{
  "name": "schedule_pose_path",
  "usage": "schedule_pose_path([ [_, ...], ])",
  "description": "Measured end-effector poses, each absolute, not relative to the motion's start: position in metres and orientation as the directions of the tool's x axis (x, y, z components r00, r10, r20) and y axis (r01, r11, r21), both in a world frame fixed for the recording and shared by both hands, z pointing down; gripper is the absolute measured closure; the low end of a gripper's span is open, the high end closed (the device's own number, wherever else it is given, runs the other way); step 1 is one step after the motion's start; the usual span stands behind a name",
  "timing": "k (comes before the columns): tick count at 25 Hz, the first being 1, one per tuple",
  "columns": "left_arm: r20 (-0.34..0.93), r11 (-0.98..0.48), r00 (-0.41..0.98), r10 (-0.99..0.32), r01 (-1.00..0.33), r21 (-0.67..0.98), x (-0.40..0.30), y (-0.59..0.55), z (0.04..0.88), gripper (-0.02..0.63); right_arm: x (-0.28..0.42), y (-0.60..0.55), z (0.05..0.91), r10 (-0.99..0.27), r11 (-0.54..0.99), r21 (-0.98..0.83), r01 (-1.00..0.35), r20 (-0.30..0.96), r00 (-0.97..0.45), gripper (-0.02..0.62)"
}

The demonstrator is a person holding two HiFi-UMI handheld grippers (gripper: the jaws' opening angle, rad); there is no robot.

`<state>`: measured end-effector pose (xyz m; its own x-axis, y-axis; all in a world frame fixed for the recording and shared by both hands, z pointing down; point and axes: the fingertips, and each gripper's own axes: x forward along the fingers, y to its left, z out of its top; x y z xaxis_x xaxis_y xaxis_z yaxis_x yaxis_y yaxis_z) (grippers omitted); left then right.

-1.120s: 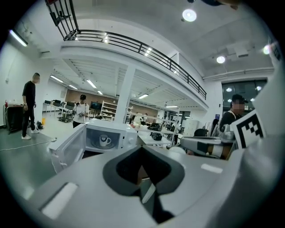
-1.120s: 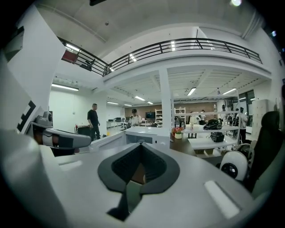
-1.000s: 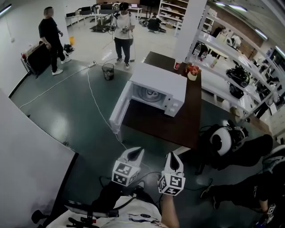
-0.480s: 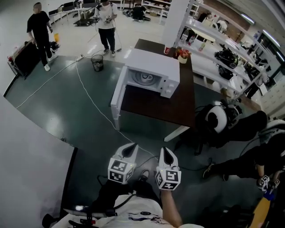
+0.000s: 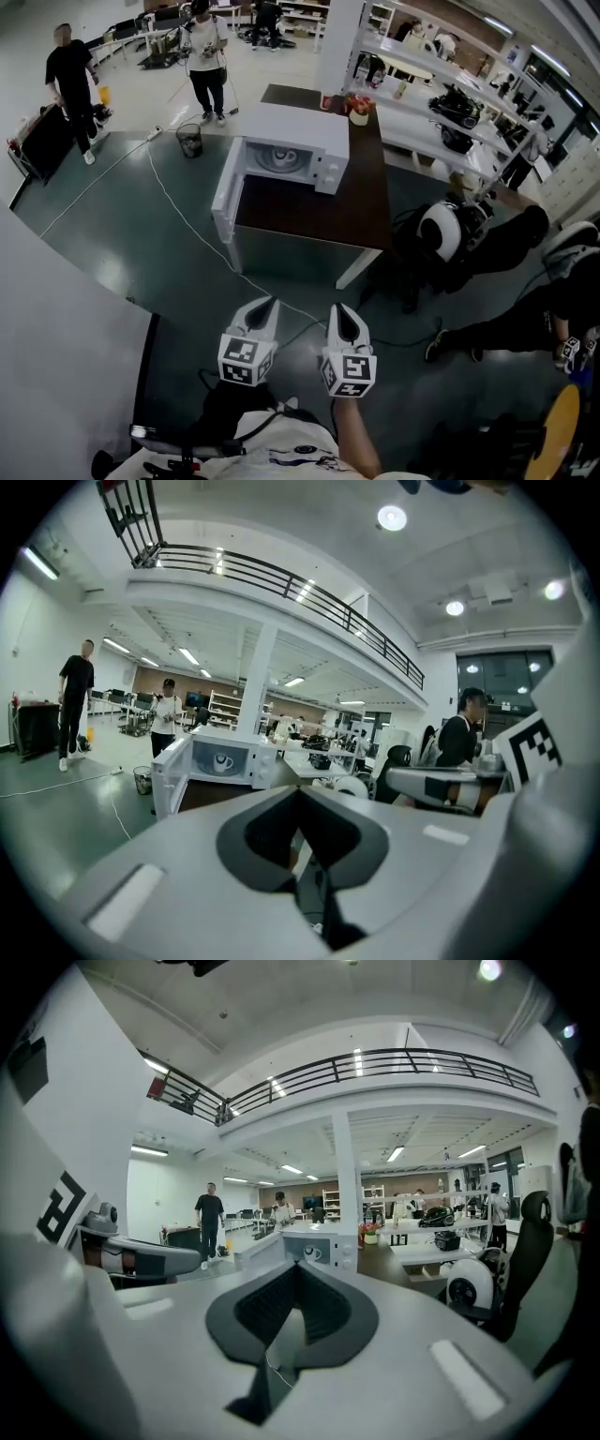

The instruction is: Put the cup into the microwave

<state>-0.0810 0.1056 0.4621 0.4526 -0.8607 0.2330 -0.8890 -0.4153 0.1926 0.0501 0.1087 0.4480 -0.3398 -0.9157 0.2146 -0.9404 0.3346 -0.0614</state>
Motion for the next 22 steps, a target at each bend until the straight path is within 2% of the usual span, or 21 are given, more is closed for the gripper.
schedule_pose_path([
  [6,0.221,-0.4,0.424,-0.878,-0.905,0.146,-0.054,0.143,0.451,0.607,0.101,0.142,0.439,-0.943,0.268,-0.1,-0.958,0.177,-0.282,0.594],
  [9,0.229,-0.397,0.416,-0.88,-0.909,0.124,-0.041,0.157,0.449,0.607,0.118,0.15,0.437,-0.94,0.282,-0.108,-0.953,0.166,-0.297,0.595],
  [22,0.145,-0.388,0.394,-0.907,-0.919,0.073,-0.039,0.156,0.418,0.607,0.117,0.147,0.412,-0.927,0.348,-0.115,-0.93,0.104,-0.36,0.595],
])
